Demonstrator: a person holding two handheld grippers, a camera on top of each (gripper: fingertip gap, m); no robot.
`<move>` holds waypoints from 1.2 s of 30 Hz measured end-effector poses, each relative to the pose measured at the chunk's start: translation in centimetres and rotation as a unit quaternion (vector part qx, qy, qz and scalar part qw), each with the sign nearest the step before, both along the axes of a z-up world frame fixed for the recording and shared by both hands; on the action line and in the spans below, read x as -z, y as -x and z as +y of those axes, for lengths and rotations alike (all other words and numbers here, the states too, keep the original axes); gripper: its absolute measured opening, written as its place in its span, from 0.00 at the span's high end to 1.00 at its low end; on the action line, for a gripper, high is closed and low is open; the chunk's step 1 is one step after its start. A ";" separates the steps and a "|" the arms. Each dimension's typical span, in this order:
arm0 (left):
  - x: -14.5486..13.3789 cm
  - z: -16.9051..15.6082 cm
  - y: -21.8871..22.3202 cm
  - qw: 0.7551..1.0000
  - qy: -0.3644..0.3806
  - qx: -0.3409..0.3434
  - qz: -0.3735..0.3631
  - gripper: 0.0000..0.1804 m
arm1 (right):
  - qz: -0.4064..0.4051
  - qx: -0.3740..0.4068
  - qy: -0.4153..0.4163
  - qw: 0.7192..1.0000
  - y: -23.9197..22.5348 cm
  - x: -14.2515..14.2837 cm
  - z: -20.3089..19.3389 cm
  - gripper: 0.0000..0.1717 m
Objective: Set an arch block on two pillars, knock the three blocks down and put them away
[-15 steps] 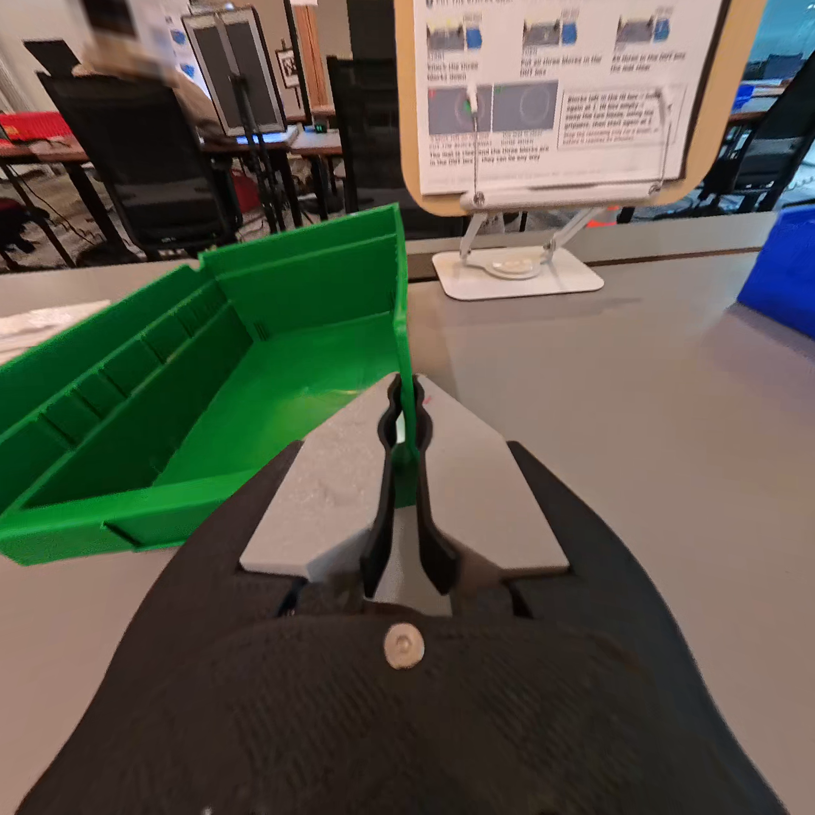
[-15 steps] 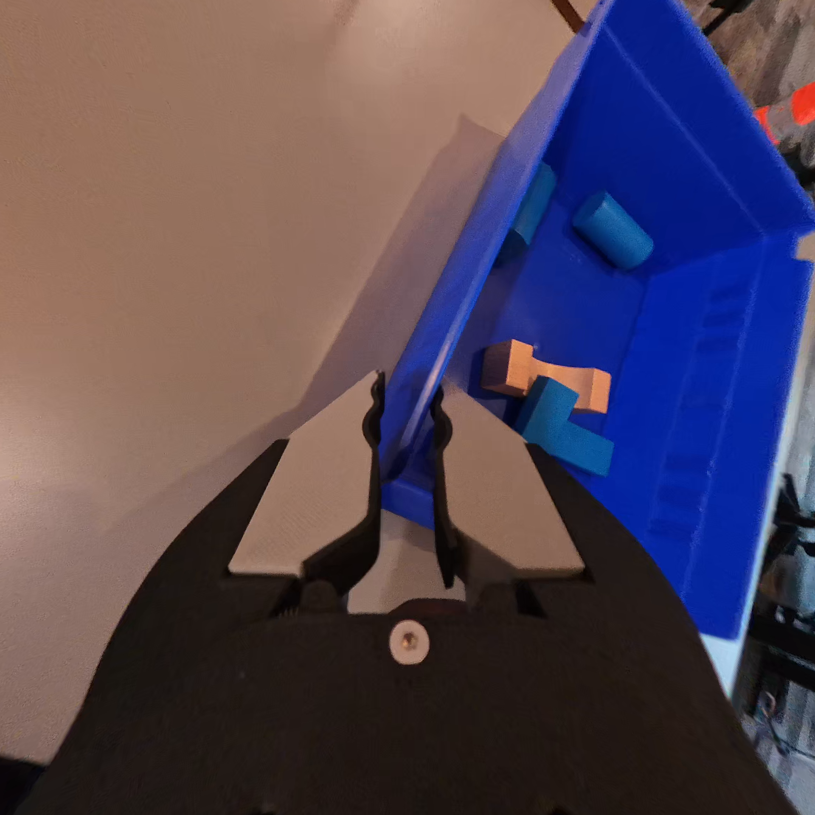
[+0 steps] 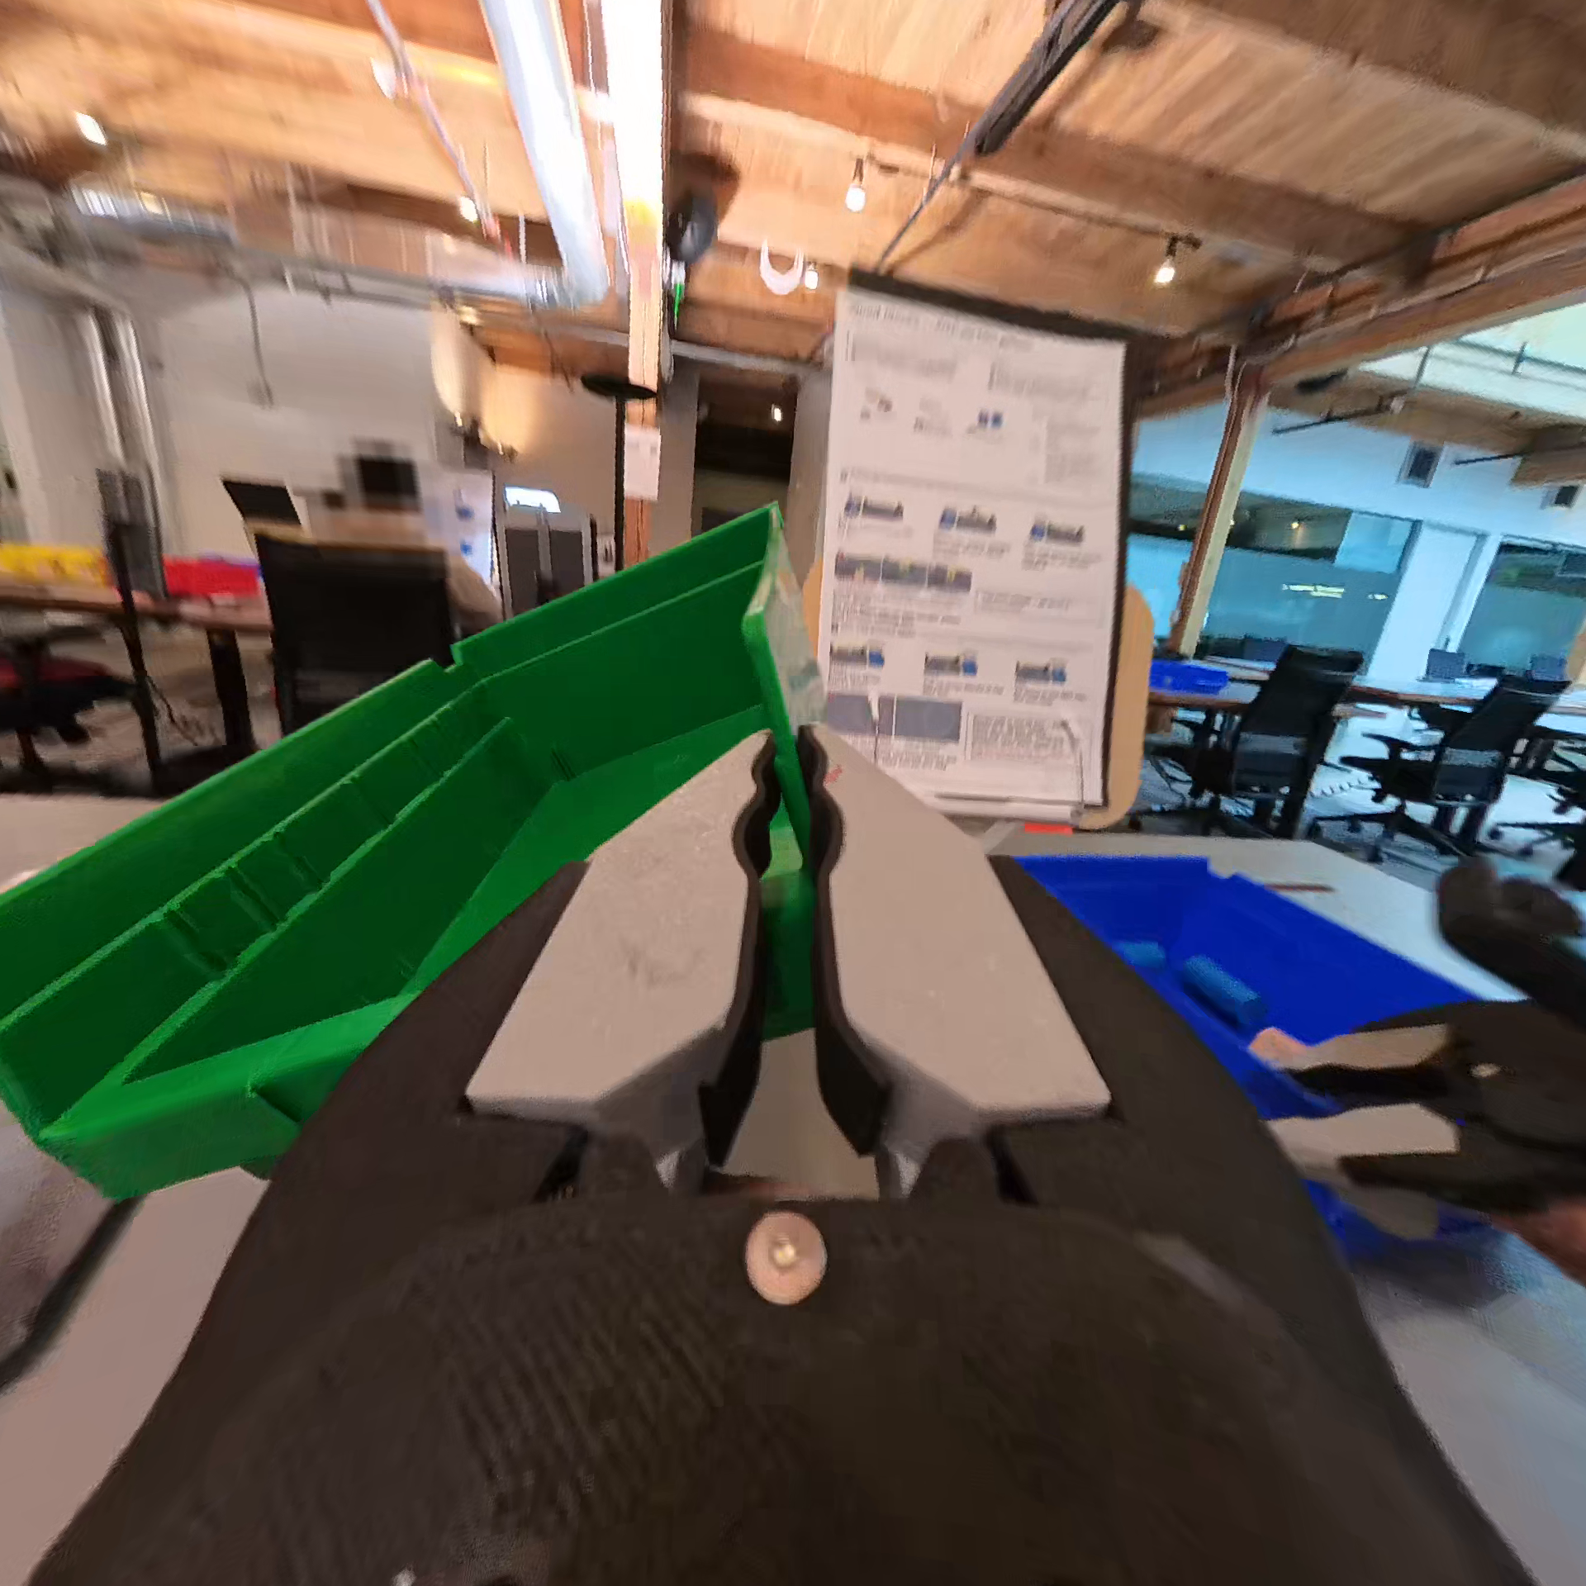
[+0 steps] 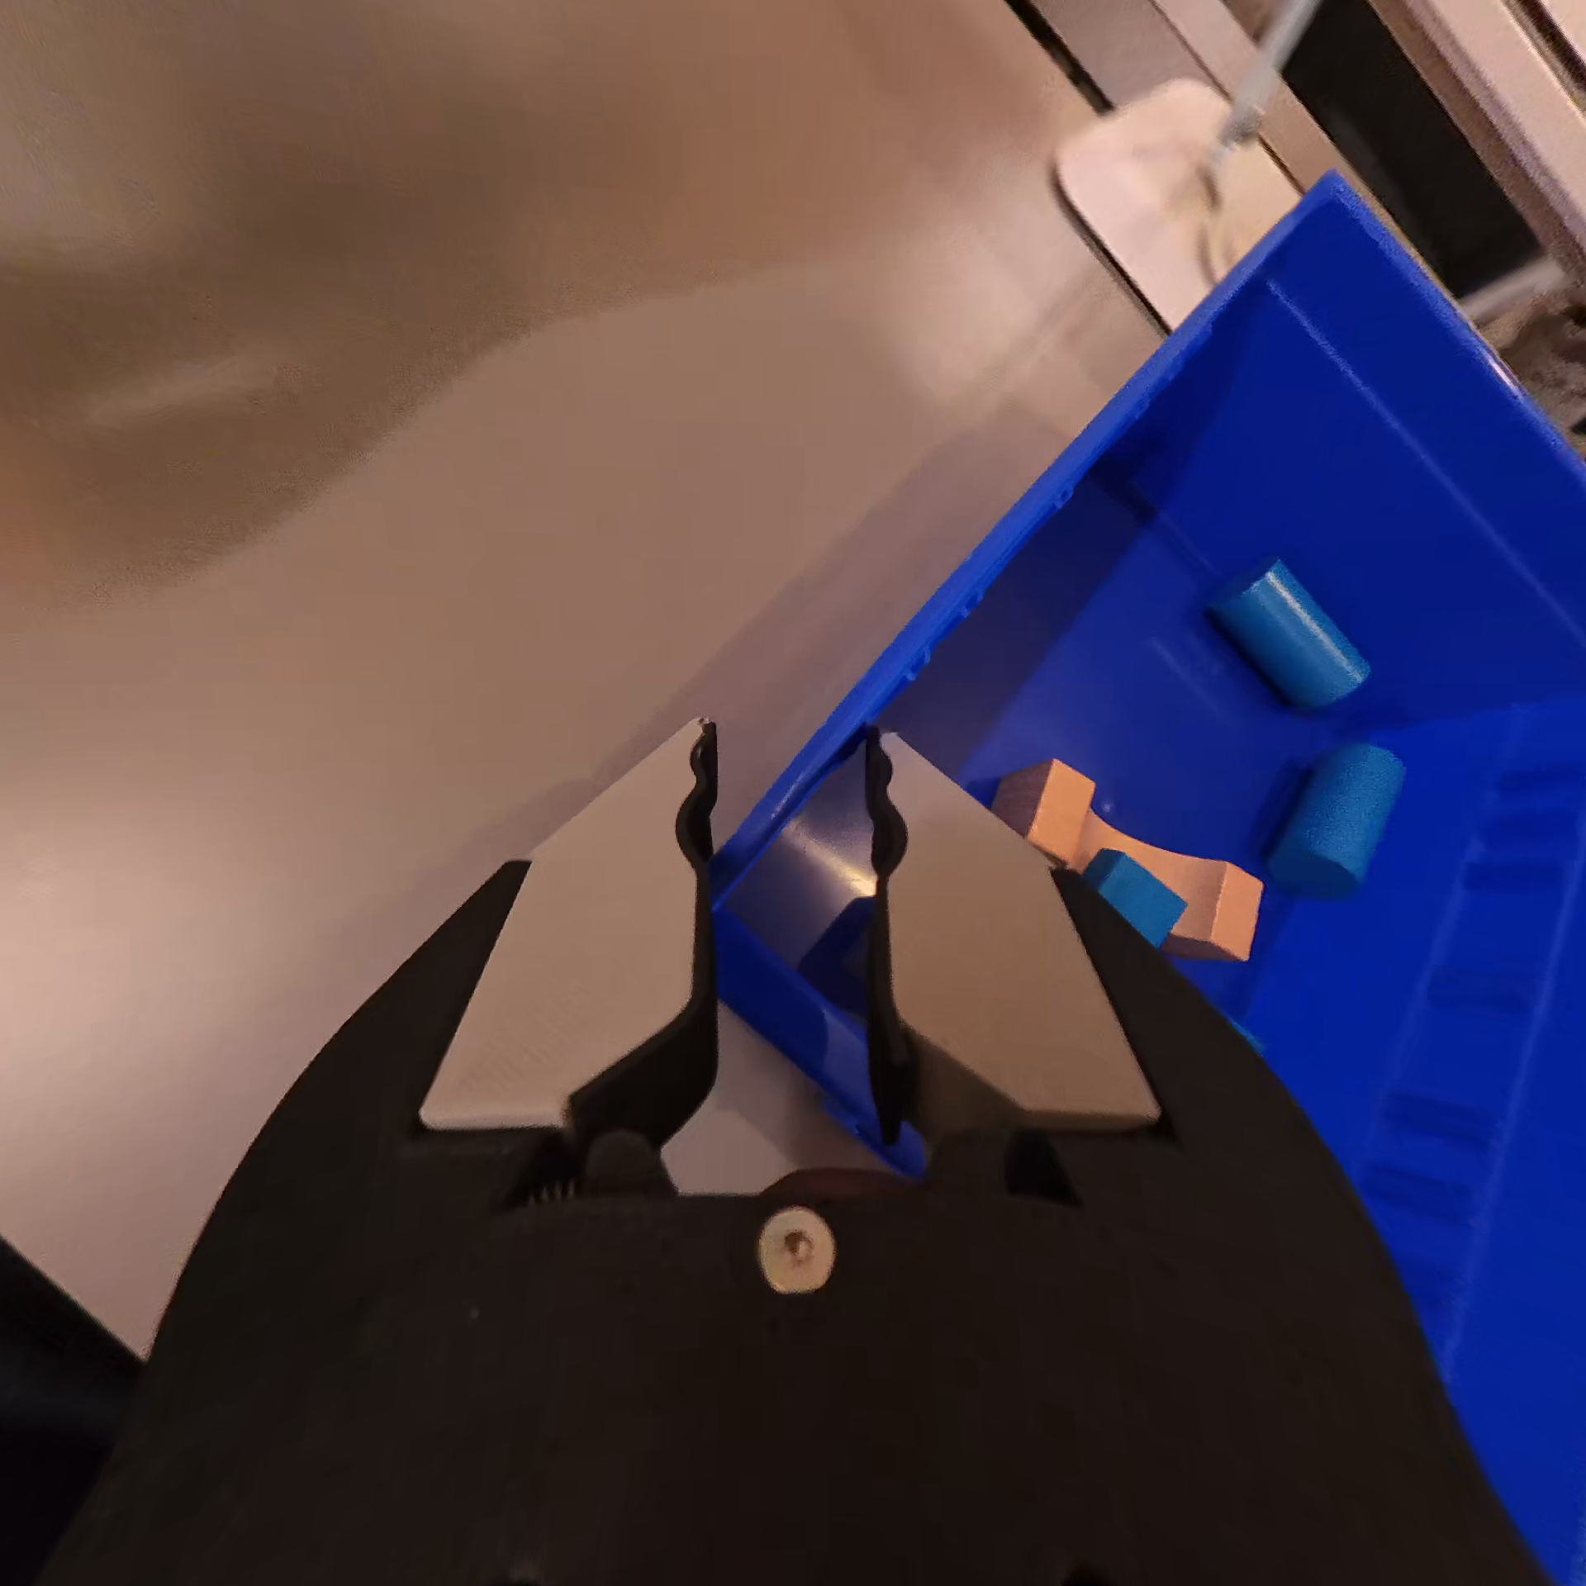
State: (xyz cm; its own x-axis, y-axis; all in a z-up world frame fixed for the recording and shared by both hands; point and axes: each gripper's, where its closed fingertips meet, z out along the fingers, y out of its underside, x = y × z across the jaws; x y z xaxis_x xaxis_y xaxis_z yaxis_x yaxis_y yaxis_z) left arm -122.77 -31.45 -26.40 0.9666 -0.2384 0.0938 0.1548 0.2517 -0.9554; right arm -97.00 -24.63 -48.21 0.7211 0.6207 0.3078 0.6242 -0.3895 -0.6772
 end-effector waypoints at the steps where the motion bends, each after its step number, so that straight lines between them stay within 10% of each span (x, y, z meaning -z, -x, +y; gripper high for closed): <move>1: -0.8 -0.8 -0.1 1.000 -0.015 -0.008 0.008 0.99 | -0.002 -0.009 -0.001 1.000 2.0 0.0 0.2 0.81; 10: -2.1 -3.0 1.9 0.992 -0.042 -0.098 0.062 0.99 | 0.063 -0.091 -0.064 0.992 14.4 -4.0 -0.4 0.79; 13: -2.0 -3.2 3.4 0.994 -0.040 -0.094 0.041 0.99 | 0.084 -0.111 -0.094 0.986 12.5 -5.9 -1.8 0.70; 19: -2.0 -3.4 4.0 0.994 -0.039 -0.093 0.037 0.99 | 0.124 -0.020 -0.138 0.982 -1.1 -8.2 0.5 0.88; 25: -1.8 -2.7 1.5 0.996 -0.036 -0.061 0.055 0.99 | 0.232 0.020 -0.006 0.973 -10.5 -3.0 5.2 1.00; 31: -1.2 -2.0 -1.4 0.998 -0.023 -0.012 0.056 0.99 | 0.178 -0.065 0.097 0.977 -3.7 3.8 4.7 1.00; 36: -0.8 -1.5 -2.4 0.997 -0.016 -0.013 0.072 0.99 | 0.165 -0.069 0.079 0.981 2.3 3.8 7.0 1.00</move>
State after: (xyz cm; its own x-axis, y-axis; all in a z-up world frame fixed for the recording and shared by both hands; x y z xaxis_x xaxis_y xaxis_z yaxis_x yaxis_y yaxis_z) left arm -120.40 -32.93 -25.58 0.9754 -0.2136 -0.0538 0.0095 0.2851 -0.9584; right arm -99.30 -17.64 -52.02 0.6705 0.7410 -0.0363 0.4360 -0.4331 -0.7888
